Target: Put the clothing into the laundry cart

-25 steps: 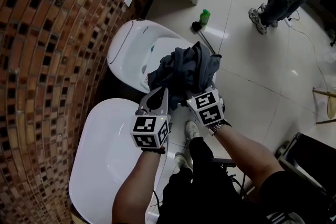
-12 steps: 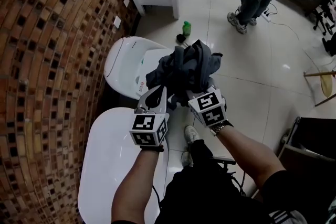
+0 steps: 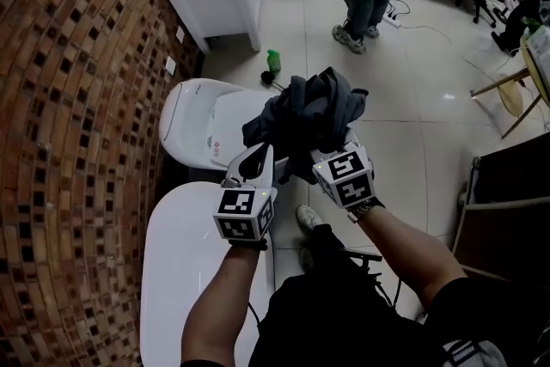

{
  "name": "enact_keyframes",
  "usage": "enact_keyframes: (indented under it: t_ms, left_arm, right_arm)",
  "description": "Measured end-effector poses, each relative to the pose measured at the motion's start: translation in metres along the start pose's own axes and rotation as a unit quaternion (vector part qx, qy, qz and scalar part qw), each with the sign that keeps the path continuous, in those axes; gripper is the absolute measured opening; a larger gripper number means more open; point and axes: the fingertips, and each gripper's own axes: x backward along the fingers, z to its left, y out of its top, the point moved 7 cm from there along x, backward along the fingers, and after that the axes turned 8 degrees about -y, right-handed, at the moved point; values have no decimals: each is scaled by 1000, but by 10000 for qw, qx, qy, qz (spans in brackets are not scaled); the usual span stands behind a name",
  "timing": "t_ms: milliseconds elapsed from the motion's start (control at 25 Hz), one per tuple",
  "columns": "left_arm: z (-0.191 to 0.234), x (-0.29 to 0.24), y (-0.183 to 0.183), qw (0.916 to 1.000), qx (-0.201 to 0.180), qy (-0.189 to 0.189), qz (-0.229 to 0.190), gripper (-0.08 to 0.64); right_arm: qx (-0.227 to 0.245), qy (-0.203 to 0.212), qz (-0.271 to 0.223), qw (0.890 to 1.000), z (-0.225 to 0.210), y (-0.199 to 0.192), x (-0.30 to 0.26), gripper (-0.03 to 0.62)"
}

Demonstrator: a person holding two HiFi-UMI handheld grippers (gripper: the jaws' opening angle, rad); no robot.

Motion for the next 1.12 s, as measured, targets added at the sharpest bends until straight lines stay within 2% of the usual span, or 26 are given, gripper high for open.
enact_keyframes:
  t_ms: [320,600,920,1120]
  left_arm:
    - [-105,16,12,9968,-415,-683,-22,2]
    - [-163,4,32,9877,-634,-1426,-2,2]
    - [-239,-14,68,9671,-870,-2386,-141,2]
    - [-301,-30,60,9541,-1019,-2813,-97,2]
  right_arm:
    - [-82,-478,-146,9987,-19,-16,119,133]
    - [-232,-1076,-130,9938,-42,-21,187,133]
    - [-395,-1830,-120,9822,-79,-27,261,133]
    - [-590,-2222,-154,9731,-107,-56,312,133]
